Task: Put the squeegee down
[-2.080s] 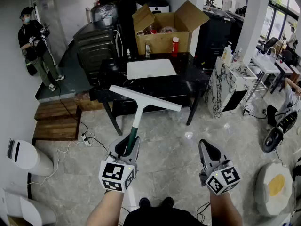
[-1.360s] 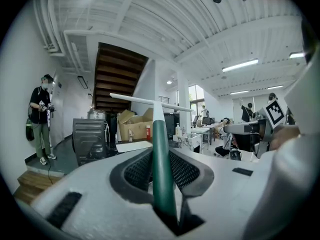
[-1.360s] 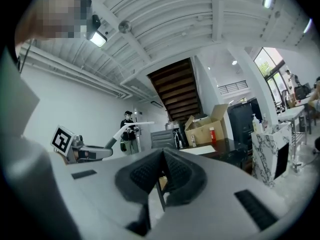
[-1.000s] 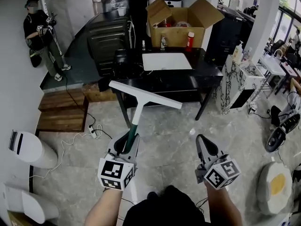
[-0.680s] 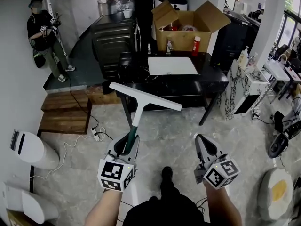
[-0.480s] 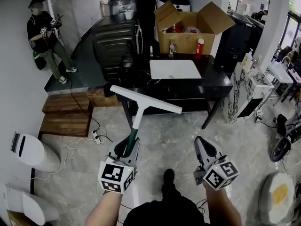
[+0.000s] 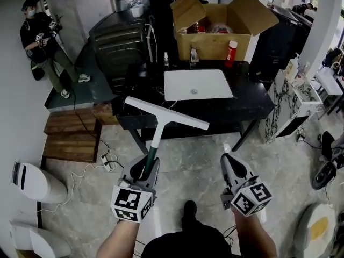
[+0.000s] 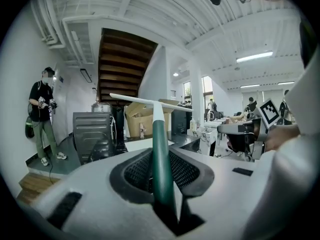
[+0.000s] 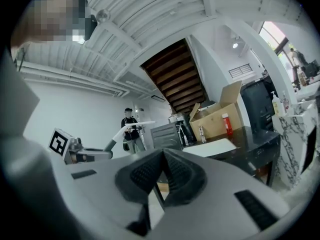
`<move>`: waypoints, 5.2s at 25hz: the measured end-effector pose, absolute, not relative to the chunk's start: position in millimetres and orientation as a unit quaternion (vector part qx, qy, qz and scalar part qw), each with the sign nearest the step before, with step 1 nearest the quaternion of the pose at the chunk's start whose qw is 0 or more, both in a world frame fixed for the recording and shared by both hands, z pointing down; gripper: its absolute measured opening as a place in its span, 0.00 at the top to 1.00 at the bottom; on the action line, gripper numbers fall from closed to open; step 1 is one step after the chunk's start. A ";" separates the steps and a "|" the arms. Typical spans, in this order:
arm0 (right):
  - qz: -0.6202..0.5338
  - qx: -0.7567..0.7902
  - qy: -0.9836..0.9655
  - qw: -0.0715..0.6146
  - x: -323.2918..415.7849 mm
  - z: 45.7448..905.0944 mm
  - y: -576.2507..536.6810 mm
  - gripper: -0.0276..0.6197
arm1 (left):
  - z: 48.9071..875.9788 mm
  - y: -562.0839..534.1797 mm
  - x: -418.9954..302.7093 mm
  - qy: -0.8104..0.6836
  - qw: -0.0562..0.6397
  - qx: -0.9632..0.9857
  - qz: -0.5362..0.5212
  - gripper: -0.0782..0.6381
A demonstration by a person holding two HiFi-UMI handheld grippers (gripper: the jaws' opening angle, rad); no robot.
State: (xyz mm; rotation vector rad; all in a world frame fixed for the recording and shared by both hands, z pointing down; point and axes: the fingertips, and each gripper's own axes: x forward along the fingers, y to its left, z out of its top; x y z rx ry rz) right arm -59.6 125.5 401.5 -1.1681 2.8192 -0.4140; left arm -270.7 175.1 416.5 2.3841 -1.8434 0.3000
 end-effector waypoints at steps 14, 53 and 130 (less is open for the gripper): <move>-0.150 -0.422 0.894 0.033 14.6 403.6 -13.1 0.95 | 409.4 2.5 -186.4 -0.552 0.061 0.826 0.095 0.76; -0.141 -0.511 0.848 0.003 100.1 404.8 -270.0 0.95 | 433.1 -309.5 -51.1 -0.401 0.088 0.906 0.103 0.76; -0.224 -0.507 0.832 0.036 199.4 458.1 -312.3 0.95 | 574.8 -427.1 105.5 -0.292 0.083 0.882 0.362 0.69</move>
